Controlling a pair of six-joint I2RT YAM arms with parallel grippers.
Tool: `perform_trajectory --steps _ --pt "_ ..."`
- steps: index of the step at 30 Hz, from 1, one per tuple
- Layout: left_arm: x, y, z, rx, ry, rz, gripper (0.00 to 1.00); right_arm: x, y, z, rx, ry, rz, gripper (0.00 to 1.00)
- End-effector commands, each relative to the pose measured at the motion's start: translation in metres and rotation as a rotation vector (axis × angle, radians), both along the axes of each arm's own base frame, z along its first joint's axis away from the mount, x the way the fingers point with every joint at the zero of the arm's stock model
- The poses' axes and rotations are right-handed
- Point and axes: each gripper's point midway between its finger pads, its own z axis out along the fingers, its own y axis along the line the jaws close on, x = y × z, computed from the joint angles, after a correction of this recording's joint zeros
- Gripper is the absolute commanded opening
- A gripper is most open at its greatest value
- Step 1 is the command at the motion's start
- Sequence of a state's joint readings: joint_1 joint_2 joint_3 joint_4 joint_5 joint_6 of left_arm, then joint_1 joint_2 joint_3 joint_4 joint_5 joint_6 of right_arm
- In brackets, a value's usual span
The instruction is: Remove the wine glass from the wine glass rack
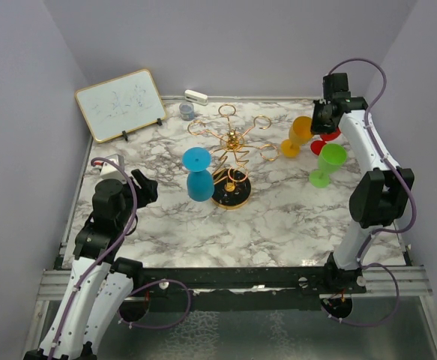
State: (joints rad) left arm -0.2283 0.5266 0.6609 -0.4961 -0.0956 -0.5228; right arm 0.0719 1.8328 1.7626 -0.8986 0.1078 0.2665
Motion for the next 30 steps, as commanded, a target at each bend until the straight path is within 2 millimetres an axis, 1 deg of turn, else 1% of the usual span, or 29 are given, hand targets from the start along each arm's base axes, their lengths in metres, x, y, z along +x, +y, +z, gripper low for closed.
perform_trajectory --steps 1,4,7,9,11,15,17,19,23,24,26,28,30 --pt "0.002 -0.002 0.003 0.003 -0.021 -0.015 0.60 -0.004 -0.004 -0.007 0.003 0.008 -0.032 0.01" --pt "0.002 -0.002 0.002 0.004 -0.017 -0.019 0.60 -0.006 -0.003 -0.012 0.007 0.010 -0.029 0.01" --pt "0.002 -0.003 0.001 0.003 -0.014 -0.023 0.60 -0.009 -0.003 -0.018 0.006 0.023 -0.034 0.07" --pt "0.002 -0.003 0.001 0.003 -0.014 -0.023 0.60 -0.010 -0.003 -0.019 0.010 0.028 -0.033 0.07" --pt "0.002 -0.003 0.001 0.003 -0.013 -0.023 0.60 -0.011 -0.003 -0.016 0.012 0.022 -0.034 0.10" --pt "0.003 -0.004 0.001 0.003 -0.011 -0.024 0.60 -0.013 0.000 0.000 0.029 -0.021 -0.028 0.23" --pt "0.003 -0.003 0.000 0.003 -0.010 -0.024 0.60 -0.016 0.004 0.012 0.051 -0.051 -0.011 0.27" --pt "0.003 -0.004 0.000 0.004 -0.007 -0.024 0.60 -0.020 0.007 0.029 0.071 -0.088 0.004 0.30" --pt "0.004 -0.003 -0.001 0.004 -0.002 -0.020 0.61 -0.039 0.023 0.071 0.151 -0.187 0.063 0.33" --pt "0.004 -0.003 -0.002 0.003 0.002 -0.018 0.61 -0.049 0.029 0.089 0.183 -0.235 0.093 0.34" --pt "0.004 -0.003 -0.001 0.000 0.000 -0.012 0.62 -0.068 0.049 0.114 0.267 -0.317 0.197 0.37" --pt "0.006 -0.001 0.004 -0.023 -0.006 0.012 0.63 -0.094 0.071 0.132 0.353 -0.392 0.319 0.39" --pt "0.007 -0.005 0.014 -0.084 -0.010 0.032 0.64 -0.119 0.079 0.140 0.394 -0.439 0.361 0.42"
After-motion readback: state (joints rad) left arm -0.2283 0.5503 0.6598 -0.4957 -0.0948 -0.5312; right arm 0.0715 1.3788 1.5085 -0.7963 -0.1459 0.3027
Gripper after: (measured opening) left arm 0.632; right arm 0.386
